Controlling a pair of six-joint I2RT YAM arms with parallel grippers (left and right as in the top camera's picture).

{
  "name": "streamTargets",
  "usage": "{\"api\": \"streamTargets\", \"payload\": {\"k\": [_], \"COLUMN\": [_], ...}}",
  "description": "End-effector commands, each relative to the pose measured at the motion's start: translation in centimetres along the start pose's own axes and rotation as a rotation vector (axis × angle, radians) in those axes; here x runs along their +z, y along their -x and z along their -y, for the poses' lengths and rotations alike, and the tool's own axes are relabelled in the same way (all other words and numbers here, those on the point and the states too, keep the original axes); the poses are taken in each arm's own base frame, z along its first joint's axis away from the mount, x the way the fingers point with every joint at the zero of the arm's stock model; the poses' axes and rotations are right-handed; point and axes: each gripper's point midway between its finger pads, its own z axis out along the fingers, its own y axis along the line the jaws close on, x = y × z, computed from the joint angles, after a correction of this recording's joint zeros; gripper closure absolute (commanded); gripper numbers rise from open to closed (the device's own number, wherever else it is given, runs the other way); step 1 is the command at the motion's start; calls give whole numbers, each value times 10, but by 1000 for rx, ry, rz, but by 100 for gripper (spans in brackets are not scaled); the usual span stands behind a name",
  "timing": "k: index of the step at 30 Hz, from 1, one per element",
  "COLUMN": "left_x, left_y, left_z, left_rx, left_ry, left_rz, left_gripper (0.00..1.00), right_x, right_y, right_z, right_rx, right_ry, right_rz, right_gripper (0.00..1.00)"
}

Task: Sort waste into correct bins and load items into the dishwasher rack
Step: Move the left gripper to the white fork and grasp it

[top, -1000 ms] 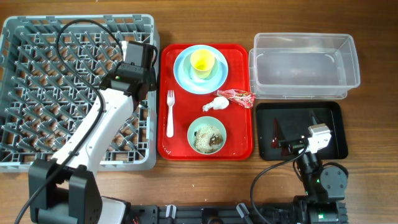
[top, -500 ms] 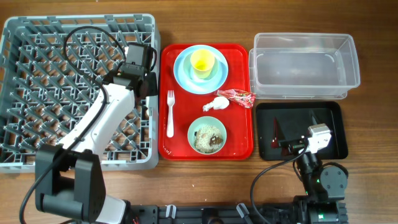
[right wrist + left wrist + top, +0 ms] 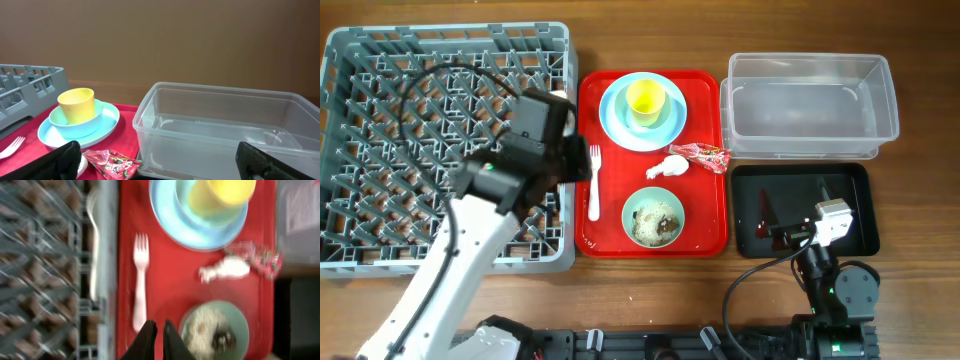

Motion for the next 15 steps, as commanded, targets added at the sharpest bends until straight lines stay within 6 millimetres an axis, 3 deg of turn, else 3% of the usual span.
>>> {"api": "streamTargets", "payload": {"k": [1, 2, 6, 15], "left_x": [27, 40, 61, 59], "left_y": [-26, -38, -60, -83], "left_z": [15, 18, 11, -24], "left_rx": [13, 34, 47, 70], "left_ry": [3, 24, 82, 242], "left_rz": [-139, -196, -309, -384], "left_gripper": [96, 96, 96, 96], "right_x": [0, 0, 0, 0], "right_y": [2, 2, 3, 3], "right_z": [2, 2, 2, 2], "right_rx": [1, 2, 1, 1], "right_ry": [-9, -9, -9, -9], "right_rz": [12, 12, 12, 12], "right_gripper": [0, 0, 0, 0]}}
